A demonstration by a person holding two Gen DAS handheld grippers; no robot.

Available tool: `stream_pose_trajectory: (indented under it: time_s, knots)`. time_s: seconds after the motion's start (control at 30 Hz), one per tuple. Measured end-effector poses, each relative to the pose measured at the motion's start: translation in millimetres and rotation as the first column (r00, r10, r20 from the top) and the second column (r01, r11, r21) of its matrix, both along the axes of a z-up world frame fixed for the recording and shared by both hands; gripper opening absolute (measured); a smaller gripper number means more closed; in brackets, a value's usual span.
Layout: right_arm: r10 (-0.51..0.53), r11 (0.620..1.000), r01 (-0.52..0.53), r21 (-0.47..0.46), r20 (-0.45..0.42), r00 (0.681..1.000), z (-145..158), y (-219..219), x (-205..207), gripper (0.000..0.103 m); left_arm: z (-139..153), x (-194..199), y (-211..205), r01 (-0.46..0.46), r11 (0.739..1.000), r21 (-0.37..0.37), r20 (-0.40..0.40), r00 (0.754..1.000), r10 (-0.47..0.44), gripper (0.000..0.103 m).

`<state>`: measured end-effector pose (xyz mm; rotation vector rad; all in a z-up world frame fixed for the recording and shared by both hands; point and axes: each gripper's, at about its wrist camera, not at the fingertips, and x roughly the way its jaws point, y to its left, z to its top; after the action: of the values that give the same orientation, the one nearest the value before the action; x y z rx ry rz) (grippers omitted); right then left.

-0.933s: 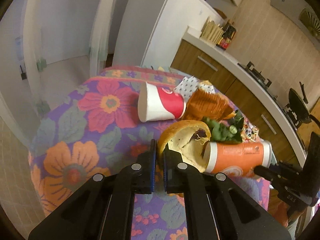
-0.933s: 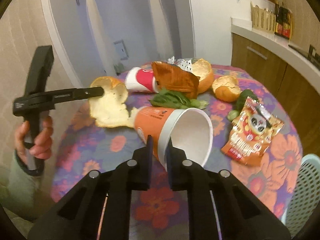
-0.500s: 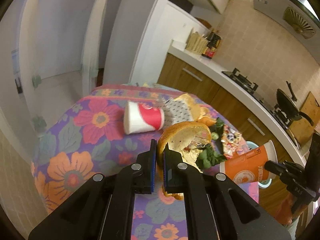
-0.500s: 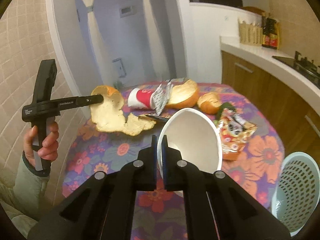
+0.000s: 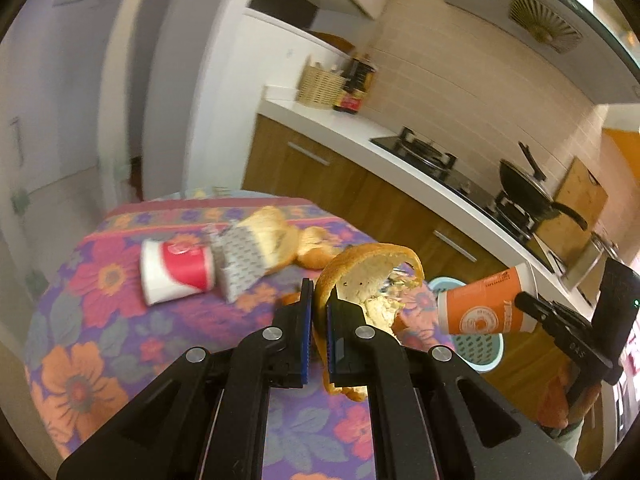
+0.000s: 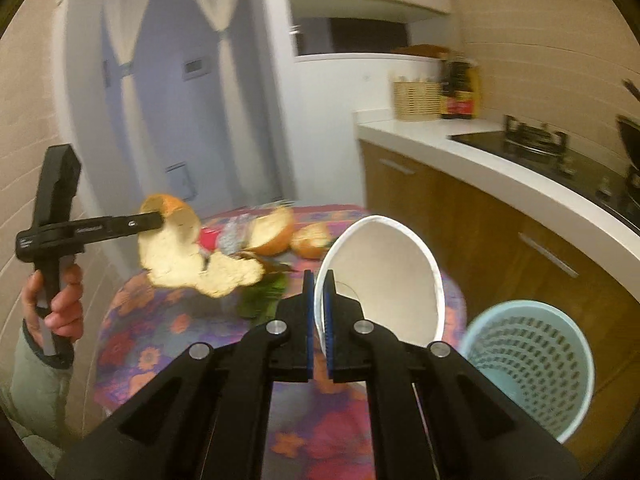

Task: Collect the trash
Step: 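Carry the crust and orange cup to the wastebasket and release both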

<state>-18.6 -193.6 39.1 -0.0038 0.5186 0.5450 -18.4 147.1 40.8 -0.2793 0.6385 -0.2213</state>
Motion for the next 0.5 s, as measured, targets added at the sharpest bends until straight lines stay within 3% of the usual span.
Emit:
stream_pose_trajectory:
  time_s: [0.17,0.27,0.37,0.5]
  knots:
    - [-0.103,0.994,0.104,0.039,-0.027,0.994,-11,-55,15,0.002,1,26,-39,0.086,0.996,-0.008,-0.022,0.996,-0.087,0.003]
    - [-0.156,0.985,0.160,0.066,-0.068,0.985,-19,-91,26,0.002,-7,51,-67,0.199,0.976,-0.088,-0.092,0.974,-0.207,0.004]
    - [-0.199,0.975,0.207,0.078,-0.091,0.976,-28,-118,30,0.002,-26,68,-93,0.229,0.972,-0.058,-0.196,0.952,-0.236,0.003]
    - [-0.259,0.963,0.265,0.051,-0.094,0.961,-36,-140,34,0.002,-45,78,-119,0.265,0.963,-0.050,-0.217,0.938,-0.269,0.004]
